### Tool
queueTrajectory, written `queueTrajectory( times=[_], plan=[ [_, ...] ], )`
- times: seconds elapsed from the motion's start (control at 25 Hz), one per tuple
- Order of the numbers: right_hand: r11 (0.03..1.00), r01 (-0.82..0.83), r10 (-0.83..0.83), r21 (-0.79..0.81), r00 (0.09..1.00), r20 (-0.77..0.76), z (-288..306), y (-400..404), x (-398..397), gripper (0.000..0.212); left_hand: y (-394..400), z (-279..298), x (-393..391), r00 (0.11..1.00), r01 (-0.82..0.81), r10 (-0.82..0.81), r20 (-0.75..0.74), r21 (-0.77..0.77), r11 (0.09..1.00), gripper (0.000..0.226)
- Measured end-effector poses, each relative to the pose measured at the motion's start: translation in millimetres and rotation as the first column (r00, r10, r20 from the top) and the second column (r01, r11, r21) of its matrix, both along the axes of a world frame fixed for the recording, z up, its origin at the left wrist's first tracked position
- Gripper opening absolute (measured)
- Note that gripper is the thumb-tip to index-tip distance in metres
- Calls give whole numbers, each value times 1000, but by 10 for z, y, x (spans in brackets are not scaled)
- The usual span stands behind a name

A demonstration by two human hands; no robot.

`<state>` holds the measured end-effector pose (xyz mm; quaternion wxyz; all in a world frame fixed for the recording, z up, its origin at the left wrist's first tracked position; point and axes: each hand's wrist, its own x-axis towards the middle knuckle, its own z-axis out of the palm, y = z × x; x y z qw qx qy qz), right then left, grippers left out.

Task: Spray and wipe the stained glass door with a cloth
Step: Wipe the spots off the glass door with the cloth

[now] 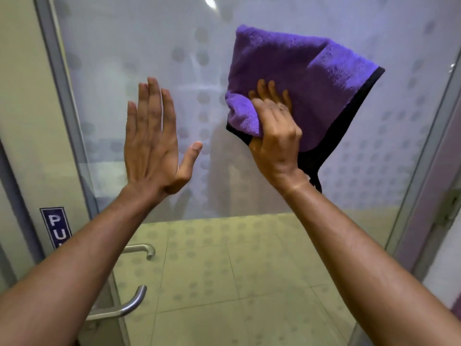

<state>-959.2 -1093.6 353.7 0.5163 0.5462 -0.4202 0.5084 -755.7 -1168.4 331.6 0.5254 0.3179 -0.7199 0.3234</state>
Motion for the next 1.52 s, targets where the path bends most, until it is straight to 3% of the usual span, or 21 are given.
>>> queueTrajectory(
  times=[0.48,0.76,1.08,1.16,1.32,1.52],
  plan=[
    [981,15,-25,193,998,49,-1377,217,-86,59,59,-251,-107,1000,-1,1,-23,3,1000,91],
    [975,6,-16,224,999,43,-1899,258,-147,45,74,-360,-127,1000,-4,3,-29,-26,1000,93],
    [970,42,-36,241,999,-29,-2756,254,-396,57,38,-394,-140,999,-29,26,-39,-78,997,94],
    [966,72,-60,249,996,-59,-2824,258,-465,62,40,-396,-145,998,-37,34,-49,-72,997,93],
    [943,173,-134,284,979,-152,-2697,270,-579,52,45,-396,-160,998,-47,43,-51,-76,996,92],
    [978,161,-148,130,983,-108,-2305,160,-504,48,11,-408,-154,999,-25,23,-29,-68,997,91]
  ],
)
